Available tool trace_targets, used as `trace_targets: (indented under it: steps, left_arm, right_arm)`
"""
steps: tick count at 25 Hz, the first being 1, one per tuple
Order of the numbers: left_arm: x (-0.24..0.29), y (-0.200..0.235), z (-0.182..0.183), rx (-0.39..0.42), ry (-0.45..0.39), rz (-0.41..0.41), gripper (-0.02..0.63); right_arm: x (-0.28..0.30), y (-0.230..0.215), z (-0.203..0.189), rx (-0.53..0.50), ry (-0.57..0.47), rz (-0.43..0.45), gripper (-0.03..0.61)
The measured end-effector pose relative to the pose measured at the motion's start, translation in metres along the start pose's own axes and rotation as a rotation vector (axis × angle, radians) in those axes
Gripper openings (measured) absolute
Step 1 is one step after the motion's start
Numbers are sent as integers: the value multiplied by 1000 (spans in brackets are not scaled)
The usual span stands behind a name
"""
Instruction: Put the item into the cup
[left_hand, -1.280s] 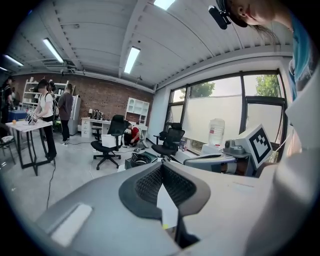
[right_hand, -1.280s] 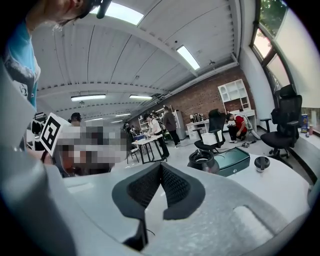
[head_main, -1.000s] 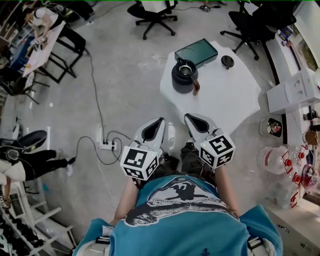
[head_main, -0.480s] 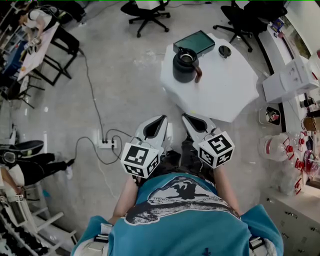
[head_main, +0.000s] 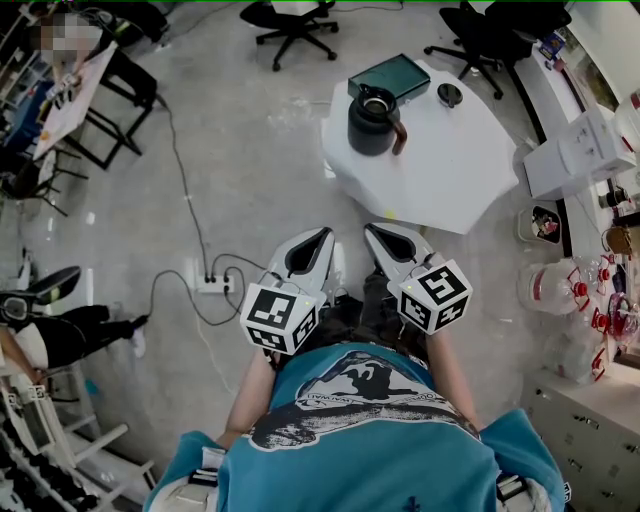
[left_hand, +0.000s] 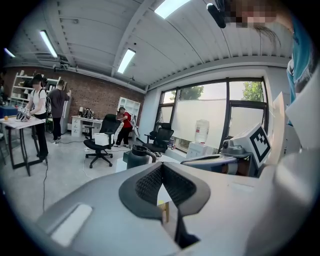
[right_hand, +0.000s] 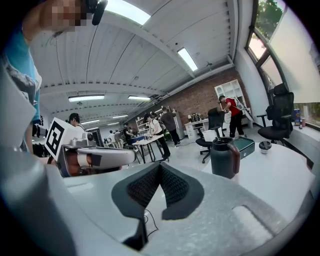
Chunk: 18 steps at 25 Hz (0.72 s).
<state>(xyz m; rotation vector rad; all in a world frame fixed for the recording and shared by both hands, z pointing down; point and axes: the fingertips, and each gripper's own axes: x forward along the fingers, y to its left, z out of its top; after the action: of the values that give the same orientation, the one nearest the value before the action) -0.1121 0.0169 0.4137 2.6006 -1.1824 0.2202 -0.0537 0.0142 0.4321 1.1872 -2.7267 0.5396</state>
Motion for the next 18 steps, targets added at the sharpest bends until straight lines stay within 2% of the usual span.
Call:
trace_targets:
  steps: [18]
  left_arm:
    - [-4,-7,-7,-20,-3,-7,18]
  right_arm:
    - [-9,1,-8,-34,30,-19,0]
